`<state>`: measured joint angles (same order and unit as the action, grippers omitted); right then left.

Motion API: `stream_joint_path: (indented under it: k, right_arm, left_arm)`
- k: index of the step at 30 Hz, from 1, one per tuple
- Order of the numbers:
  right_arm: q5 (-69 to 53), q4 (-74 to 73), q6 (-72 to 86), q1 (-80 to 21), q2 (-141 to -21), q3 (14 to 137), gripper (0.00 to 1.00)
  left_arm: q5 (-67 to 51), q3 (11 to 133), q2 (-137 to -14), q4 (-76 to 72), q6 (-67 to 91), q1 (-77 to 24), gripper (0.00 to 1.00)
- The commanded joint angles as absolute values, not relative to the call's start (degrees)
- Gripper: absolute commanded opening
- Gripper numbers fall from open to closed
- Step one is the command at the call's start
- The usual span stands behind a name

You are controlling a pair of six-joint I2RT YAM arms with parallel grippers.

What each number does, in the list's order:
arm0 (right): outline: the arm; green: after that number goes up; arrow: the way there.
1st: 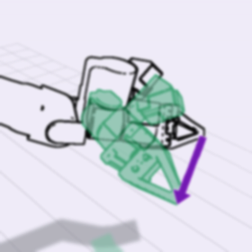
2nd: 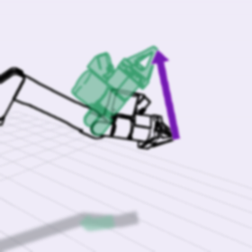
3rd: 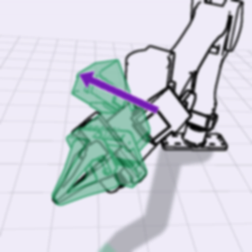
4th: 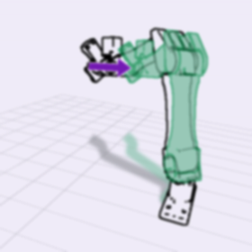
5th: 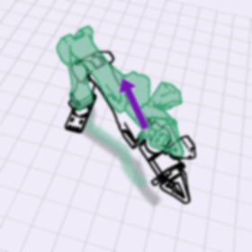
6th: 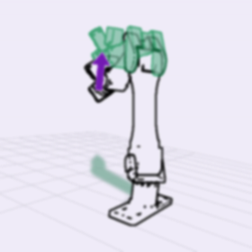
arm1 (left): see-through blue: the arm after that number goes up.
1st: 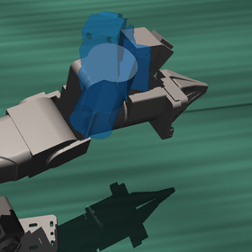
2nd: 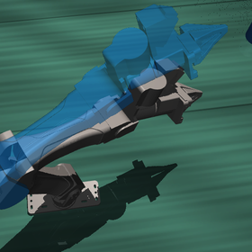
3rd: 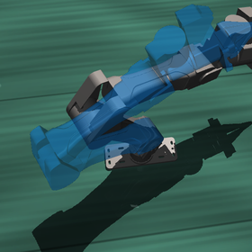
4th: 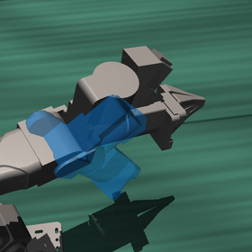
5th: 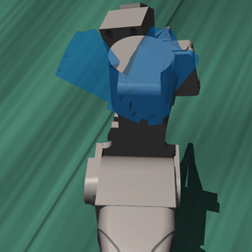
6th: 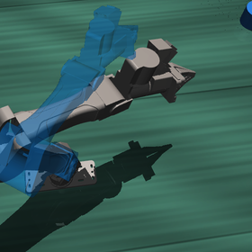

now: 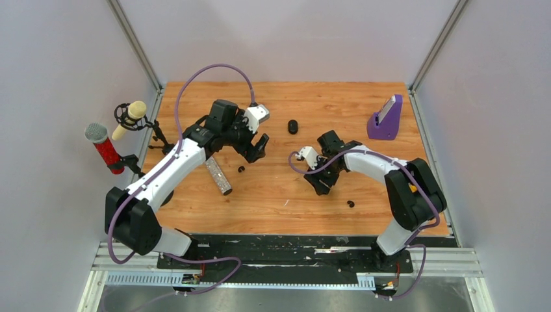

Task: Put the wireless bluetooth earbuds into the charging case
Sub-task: Pick up the charging case at the center of the board, then place the charging case at the center of the board.

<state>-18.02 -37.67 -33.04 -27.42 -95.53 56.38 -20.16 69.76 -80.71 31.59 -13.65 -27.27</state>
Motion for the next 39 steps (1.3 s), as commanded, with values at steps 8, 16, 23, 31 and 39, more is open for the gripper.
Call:
stream_joint_path:
  k: [8,16,23,31,39]
  right_arm:
    - [-12.5,-35.3,-32.5,-28.0,-87.9,59.1,0.19]
    - [-9.3,-33.1,-33.2,-20.4,-91.6,72.4,0.22]
    - [-11.1,-37.0,-32.4,-11.8,-109.3,91.6,0.19]
    - [-14.5,-40.3,-48.4,-8.5,-120.2,97.9,0.11]
    - [-16.8,-41.3,-54.7,-7.4,-121.4,98.1,0.20]
  left_arm:
    - [-19.7,68.8,-78.4,28.8,-14.2,-27.0,1.00]
    - [-18.6,68.4,-78.2,28.1,-14.0,-27.0,1.00]
    - [-18.7,67.6,-77.8,27.2,-14.0,-27.0,1.00]
    - [-18.6,67.0,-77.5,26.5,-14.2,-27.0,1.00]
    - [-18.8,66.9,-77.8,26.5,-14.1,-27.0,1.00]
